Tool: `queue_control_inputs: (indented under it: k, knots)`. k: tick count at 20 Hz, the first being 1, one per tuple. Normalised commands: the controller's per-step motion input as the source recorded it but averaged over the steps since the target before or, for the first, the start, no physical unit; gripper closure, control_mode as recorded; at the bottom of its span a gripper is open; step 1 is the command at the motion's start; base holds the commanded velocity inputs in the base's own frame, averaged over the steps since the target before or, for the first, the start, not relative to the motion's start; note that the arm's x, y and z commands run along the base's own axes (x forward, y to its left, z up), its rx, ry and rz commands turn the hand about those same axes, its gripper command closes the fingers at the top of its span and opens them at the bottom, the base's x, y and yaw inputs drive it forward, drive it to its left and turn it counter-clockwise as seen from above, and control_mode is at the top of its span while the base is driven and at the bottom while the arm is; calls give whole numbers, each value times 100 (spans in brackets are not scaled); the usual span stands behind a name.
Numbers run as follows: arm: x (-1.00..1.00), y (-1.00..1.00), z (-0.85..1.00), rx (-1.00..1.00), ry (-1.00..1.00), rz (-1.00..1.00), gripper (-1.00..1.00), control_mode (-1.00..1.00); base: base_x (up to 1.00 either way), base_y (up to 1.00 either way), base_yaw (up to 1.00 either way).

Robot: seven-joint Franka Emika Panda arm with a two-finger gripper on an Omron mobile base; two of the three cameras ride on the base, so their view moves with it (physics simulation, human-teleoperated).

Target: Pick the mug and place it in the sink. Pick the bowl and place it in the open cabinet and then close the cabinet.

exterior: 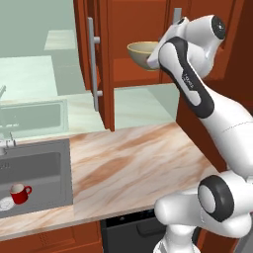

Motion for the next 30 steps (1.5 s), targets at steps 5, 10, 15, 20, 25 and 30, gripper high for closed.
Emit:
queue_control_inputs:
  k: [5,10,15,20,25,30]
  knots:
    - [-10,6,1,5,8,0,-100,-100,0,0,0]
    - [-100,-34,14,10,-3,-1,-100,-100,0,0,0]
    - [-100,-55,8,10,0,-6,-100,-100,0,0,0]
    - [-100,-56,5,8,0,-11,-100,-100,0,0,0]
    - [-100,-25,6,8,-1,-15,-100,-100,0,0,0]
    - [-100,-6,-4,0,-23,-12,-100,-100,0,0,0]
